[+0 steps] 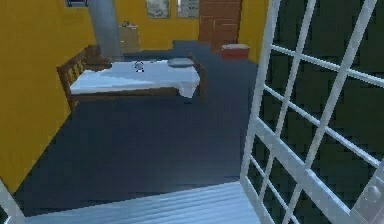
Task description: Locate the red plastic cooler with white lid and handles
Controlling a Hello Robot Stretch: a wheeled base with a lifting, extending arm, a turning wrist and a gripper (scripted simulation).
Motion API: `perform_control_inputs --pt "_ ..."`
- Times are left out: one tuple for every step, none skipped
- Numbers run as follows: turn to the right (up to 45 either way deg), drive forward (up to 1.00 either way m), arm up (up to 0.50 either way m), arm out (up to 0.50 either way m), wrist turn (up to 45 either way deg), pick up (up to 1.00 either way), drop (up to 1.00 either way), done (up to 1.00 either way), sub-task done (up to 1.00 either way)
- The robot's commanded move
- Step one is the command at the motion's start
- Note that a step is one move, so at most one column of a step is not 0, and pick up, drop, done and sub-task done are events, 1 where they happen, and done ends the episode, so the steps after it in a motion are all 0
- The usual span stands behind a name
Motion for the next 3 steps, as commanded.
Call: perform_control_inputs --pt "-9.0 0.0 0.0 0.0 0.0 0.0 0.0 0.0 0.0" --pt "0.0 1.0 0.0 0.0 0.0 0.0 0.0 0.0 0.0" --pt "-3.0 0.0 0.0 0.0 0.0 0.0 0.0 0.0 0.0"
